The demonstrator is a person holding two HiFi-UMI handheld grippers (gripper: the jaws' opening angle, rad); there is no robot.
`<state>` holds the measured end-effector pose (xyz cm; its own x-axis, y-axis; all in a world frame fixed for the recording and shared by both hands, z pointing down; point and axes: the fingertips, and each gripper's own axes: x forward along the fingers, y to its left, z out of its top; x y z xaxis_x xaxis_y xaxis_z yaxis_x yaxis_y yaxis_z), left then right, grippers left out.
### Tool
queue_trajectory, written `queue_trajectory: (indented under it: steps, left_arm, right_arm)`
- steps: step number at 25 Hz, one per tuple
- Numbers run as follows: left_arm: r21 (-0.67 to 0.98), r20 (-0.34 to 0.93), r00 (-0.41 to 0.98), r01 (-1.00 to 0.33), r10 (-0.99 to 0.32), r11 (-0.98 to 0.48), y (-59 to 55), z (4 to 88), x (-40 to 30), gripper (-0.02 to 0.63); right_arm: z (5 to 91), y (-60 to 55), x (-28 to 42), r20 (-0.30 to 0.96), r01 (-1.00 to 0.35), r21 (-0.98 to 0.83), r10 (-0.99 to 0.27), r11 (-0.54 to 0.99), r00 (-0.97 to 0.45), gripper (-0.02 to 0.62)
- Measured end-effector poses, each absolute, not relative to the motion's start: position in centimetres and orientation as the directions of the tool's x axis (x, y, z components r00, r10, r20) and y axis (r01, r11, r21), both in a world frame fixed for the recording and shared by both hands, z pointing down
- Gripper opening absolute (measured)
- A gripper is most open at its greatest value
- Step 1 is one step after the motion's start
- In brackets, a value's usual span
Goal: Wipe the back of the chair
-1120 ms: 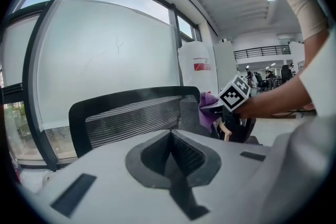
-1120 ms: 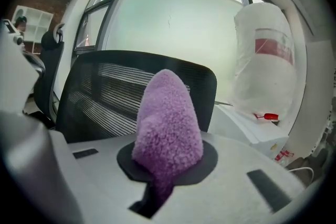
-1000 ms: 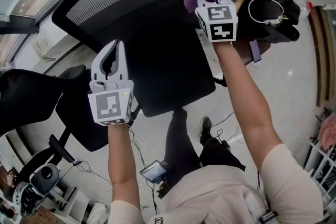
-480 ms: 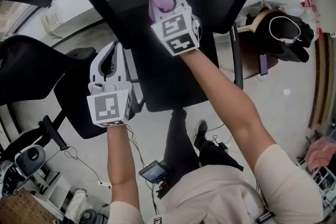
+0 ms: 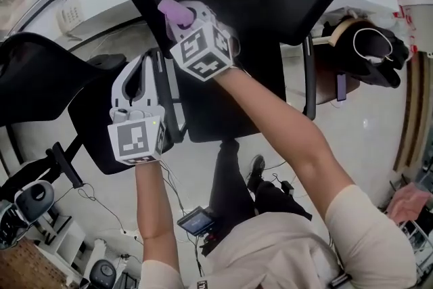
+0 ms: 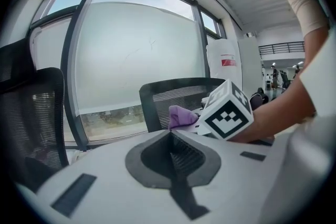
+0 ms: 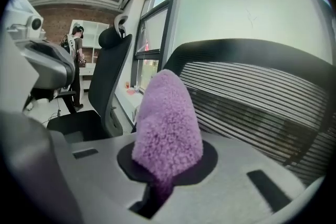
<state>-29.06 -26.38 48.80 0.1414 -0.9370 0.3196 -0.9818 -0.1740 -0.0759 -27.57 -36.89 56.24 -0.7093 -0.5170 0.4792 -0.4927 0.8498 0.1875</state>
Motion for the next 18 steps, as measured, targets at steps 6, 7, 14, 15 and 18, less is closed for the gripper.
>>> queue_trajectory:
  steps: [6, 7, 14, 15, 18]
  left_arm:
    - [-0.077, 0.31, 0.226, -0.962, -0.923, -0.262, -28.8, 48.4, -24.3, 0.006]
    - [-0.076, 0.309, 0.242, -0.958, -0.92, -0.277, -29.4, 48.4, -23.3, 0.006]
    - [-0.064, 0.299, 0.388, -0.903, -0.872, -0.424, -32.2, 48.7, -13.5, 0.006]
    - [-0.063, 0.306, 0.397, -0.898, -0.865, -0.435, -32.3, 48.8, -12.5, 0.006]
    - [-0.064, 0.32, 0.413, -0.889, -0.853, -0.454, -32.5, 49.1, -10.5, 0.006]
  right_arm:
    - [56.8, -40.1, -19.6, 0.503, -0.577, 0.196, -0.587, 0.793, -0.635, 0.018]
    - [56.9, -40.8, -17.3, 0.506, -0.601, 0.195, -0.604, 0.775, -0.616, 0.018]
    - [56.4, -45.2, 4.5, 0.488, -0.846, 0.179, -0.792, 0.503, -0.368, 0.018]
    - [56.1, -45.2, 6.7, 0.479, -0.865, 0.184, -0.811, 0.466, -0.336, 0.018]
    - [55.7, -44.6, 8.6, 0.458, -0.879, 0.201, -0.835, 0.432, -0.305, 0.015]
